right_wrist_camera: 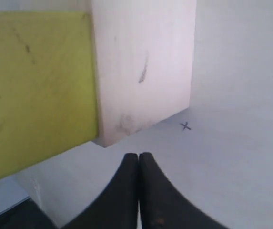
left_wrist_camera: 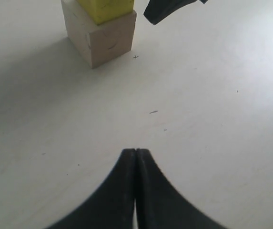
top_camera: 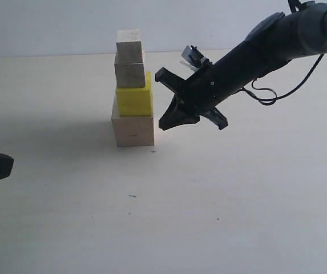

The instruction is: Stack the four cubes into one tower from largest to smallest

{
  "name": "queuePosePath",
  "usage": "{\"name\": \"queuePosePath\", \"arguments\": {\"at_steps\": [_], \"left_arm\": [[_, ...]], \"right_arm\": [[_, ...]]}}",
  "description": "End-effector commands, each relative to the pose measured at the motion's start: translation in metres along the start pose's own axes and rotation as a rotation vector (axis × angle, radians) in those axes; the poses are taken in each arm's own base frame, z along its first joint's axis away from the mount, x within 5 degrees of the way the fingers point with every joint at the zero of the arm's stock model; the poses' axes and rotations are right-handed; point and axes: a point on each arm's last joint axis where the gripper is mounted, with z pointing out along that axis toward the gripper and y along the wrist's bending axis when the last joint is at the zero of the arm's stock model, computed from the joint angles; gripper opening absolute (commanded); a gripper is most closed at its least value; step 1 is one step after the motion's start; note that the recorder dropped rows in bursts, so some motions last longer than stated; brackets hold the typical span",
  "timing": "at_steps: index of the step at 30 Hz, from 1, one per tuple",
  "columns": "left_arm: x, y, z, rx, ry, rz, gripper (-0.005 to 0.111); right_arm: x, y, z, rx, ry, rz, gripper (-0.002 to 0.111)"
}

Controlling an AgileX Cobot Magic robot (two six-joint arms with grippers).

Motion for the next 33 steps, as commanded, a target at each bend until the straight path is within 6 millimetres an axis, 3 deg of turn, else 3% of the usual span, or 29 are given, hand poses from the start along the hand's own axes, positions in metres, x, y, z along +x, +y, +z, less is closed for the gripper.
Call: {"name": "queuePosePath", "arguments": {"at_steps": [1,5,8,13,17,21,26,33], "left_arm": [[-0.001,-0.001,-0.001,0.004,-0.017,-0.007,0.000],[-0.001,-0.001,-0.001,0.004,-0.017,-0.007,0.000],[-0.002,-0.001,-0.001,0.003,-0.021,-0.007,0.000],[-0.002,-0.001,-0.001,0.002,-0.026,-0.008,0.000],[-0.003,0.000,-0.002,-0.001,-0.034,-0.013,0.000],[-0.004,0.000,-0.002,-0.006,-0.047,-0.021,0.000],[-0.005,0.001,-0.002,-0.011,-0.065,-0.037,0.000],[-0.006,0.001,-0.002,-0.016,-0.076,-0.036,0.000]], "right_arm": [[-0.004,0.009,-0.034,0.188,-0.171,-0.057,0.000],[-0.002,0.022,-0.072,0.353,-0.305,-0.239,0.000],[0.007,0.043,-0.105,0.394,-0.402,-0.334,0.000],[0.041,0.091,-0.176,0.330,-0.735,-0.476,0.000],[0.085,0.106,-0.219,0.285,-0.960,-0.554,0.000],[0.132,0.098,-0.238,0.292,-1.070,-0.618,0.000],[0.186,0.075,-0.248,0.313,-1.196,-0.705,0.000],[0.232,0.051,-0.246,0.311,-1.223,-0.731,0.000]]}}
